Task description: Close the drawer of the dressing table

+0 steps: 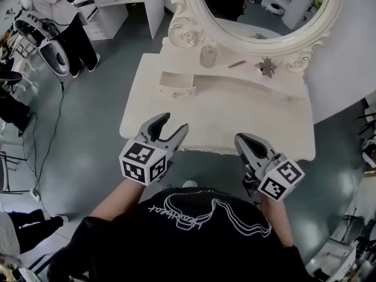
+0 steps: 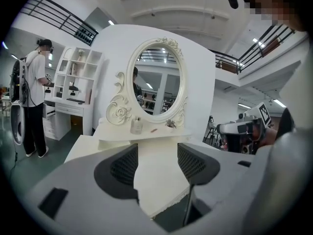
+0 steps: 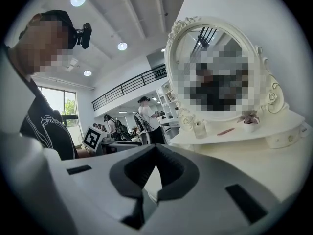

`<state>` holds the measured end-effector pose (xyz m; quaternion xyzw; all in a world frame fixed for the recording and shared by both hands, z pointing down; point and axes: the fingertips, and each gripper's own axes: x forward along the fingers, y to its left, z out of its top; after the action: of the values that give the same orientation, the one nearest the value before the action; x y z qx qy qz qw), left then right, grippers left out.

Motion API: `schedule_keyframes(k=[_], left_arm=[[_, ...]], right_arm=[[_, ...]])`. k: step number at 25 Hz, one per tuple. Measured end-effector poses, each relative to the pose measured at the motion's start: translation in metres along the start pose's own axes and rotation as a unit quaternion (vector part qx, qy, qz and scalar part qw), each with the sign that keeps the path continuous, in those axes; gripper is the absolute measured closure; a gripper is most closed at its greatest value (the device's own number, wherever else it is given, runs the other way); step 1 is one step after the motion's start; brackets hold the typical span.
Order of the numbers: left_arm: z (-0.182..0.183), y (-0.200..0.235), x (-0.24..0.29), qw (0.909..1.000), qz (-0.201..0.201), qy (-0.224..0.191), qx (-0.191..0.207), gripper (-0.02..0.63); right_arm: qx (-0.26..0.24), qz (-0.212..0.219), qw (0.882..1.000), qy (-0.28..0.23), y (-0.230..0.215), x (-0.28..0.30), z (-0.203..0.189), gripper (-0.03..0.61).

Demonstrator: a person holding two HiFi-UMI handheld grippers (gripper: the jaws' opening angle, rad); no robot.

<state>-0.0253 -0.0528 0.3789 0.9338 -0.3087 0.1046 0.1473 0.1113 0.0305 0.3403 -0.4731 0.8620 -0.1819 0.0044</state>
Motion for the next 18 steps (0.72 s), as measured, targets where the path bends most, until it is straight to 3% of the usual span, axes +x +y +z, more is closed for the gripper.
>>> schedule_keyframes(k=[8, 18], left_arm=[[-0.016, 0.028, 0.026, 0.9995, 0.017, 0.016, -0.018, 0.374], [-0.031, 0.07, 0.067, 0.9966, 0.058, 0.041, -0.043, 0.374]], right_arm=[[0.009, 0.005, 1.0, 0.016, -0.019, 0.016, -0.006, 0.575], [0.023, 0.042, 0.998, 0.036, -0.063, 0.065, 0.002, 0.575]])
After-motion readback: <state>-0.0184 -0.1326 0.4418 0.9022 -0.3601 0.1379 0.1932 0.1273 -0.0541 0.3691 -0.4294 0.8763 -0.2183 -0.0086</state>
